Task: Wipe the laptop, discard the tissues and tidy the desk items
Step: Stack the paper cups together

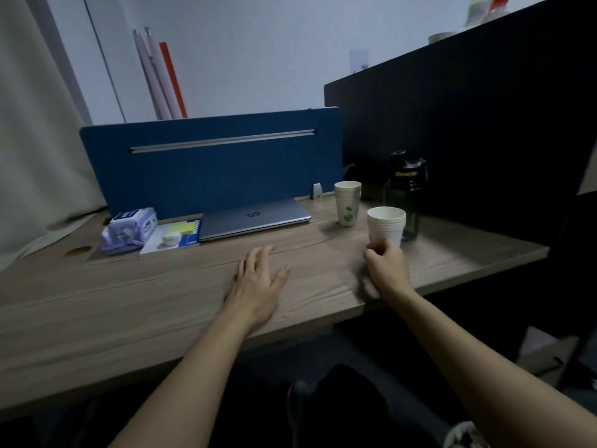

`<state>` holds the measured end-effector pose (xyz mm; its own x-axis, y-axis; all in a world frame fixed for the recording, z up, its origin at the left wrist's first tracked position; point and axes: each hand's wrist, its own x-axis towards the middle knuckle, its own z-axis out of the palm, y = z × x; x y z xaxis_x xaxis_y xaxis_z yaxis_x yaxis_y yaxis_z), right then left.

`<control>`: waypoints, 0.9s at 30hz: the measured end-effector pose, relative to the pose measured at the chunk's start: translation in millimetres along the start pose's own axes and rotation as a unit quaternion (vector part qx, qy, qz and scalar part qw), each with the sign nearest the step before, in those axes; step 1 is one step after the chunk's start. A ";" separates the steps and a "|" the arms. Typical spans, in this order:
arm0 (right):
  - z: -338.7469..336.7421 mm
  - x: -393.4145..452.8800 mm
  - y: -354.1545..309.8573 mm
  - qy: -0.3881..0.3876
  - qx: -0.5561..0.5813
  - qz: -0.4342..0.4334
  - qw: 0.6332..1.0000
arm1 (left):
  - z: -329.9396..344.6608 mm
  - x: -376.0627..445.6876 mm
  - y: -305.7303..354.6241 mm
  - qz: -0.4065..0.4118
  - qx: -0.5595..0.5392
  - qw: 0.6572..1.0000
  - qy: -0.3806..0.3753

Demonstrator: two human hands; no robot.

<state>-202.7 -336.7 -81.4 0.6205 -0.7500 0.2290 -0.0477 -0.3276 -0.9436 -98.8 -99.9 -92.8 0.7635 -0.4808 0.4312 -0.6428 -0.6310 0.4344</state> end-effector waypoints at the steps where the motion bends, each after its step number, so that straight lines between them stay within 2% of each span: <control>1: -8.4 0.0 1.8 0.023 -0.013 -0.009 1.000 | 3.0 -0.1 5.8 0.002 -0.002 1.000 -0.008; 6: -28.6 13.4 9.2 0.090 -0.034 0.008 0.995 | 12.4 4.8 15.9 -0.004 0.000 1.000 -0.031; 17: -0.4 61.8 12.3 0.000 -0.034 -0.020 0.999 | 41.2 60.2 12.7 -0.018 0.005 0.999 -0.042; 23: 29.3 108.3 14.8 0.016 0.005 -0.036 0.999 | 68.8 116.9 8.6 0.011 -0.010 1.000 -0.018; 27: 47.6 137.6 13.5 0.049 0.031 -0.097 0.994 | 91.0 159.7 4.9 0.031 -0.038 0.999 -0.014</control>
<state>-80.8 -417.0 -74.1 0.5338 -0.7293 0.4279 0.1160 -0.4381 -0.8914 25.7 -235.2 -93.8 0.7228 -0.5354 0.4369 -0.6910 -0.5518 0.4669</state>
